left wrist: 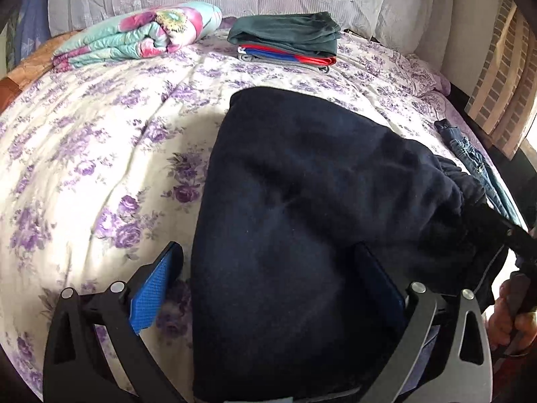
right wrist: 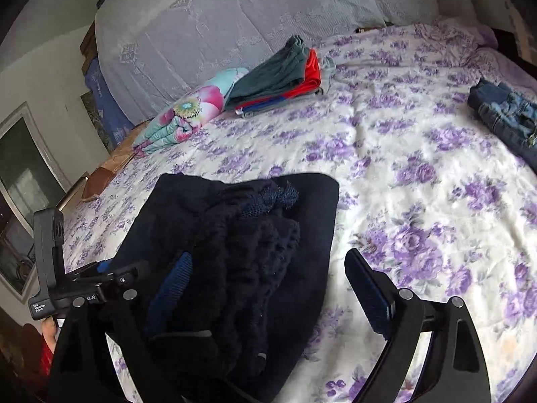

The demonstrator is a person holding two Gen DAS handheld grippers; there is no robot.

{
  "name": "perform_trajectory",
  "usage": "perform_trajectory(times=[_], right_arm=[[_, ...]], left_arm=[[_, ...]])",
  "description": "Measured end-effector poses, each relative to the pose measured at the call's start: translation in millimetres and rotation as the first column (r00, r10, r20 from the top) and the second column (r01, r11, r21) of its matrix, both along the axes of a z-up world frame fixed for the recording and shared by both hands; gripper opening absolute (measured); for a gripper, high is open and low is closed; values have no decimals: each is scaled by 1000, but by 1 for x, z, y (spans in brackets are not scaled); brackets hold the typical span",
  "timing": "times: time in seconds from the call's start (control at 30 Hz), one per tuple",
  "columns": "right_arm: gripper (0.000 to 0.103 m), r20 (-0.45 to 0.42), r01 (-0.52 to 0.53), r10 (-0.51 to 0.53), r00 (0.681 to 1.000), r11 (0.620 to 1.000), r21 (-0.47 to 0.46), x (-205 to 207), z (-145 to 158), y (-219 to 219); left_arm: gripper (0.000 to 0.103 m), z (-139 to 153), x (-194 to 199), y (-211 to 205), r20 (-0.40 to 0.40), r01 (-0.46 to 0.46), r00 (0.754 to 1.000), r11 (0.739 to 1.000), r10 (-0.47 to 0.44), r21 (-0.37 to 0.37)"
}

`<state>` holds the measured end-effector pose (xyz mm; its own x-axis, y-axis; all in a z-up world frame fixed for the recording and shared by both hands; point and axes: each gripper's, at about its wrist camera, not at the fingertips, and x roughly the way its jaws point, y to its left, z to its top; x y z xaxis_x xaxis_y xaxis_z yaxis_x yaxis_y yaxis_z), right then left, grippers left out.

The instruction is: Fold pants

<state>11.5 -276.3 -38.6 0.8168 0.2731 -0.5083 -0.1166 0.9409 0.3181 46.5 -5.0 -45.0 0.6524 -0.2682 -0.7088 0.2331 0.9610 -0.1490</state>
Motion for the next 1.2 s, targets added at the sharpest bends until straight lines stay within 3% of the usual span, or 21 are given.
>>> perform_trajectory(times=[0.07,0.13,0.2,0.33,0.43,0.5,0.6,0.83,1.2], right_arm=[[93,94,30,-30,995,1000,-2,-17,18,-4],[95,160,44,-42,986,999,-10,-25,36,-5],[99,204,33,-28,979,999,-21,-26,46,-1],[99,214,124,-93,972,983,-137,-12,38,12],[99,178,113,-84,980,981,-160,-5,13,14],[99,113,87,-70,991,985,-150,3,5,15],[99,87,76,-67,994,991,-114,7,-1,10],[99,65,67,-64,996,997,-50,9,-6,2],[99,32,52,-52,998,999,2,13,-9,-4]], left_arm=[[99,14,-10,0,100,-49,994,994,40,97],[99,29,-17,5,213,-134,973,974,93,183],[99,37,-16,13,256,-192,957,956,133,221],[99,19,3,36,155,-224,967,963,201,152],[99,3,6,42,120,-205,974,973,192,107],[99,6,5,45,133,-202,973,976,190,86],[99,5,7,43,127,-200,974,975,187,92],[99,5,4,40,147,-194,973,975,178,105],[98,3,1,41,129,-134,984,989,125,65]])
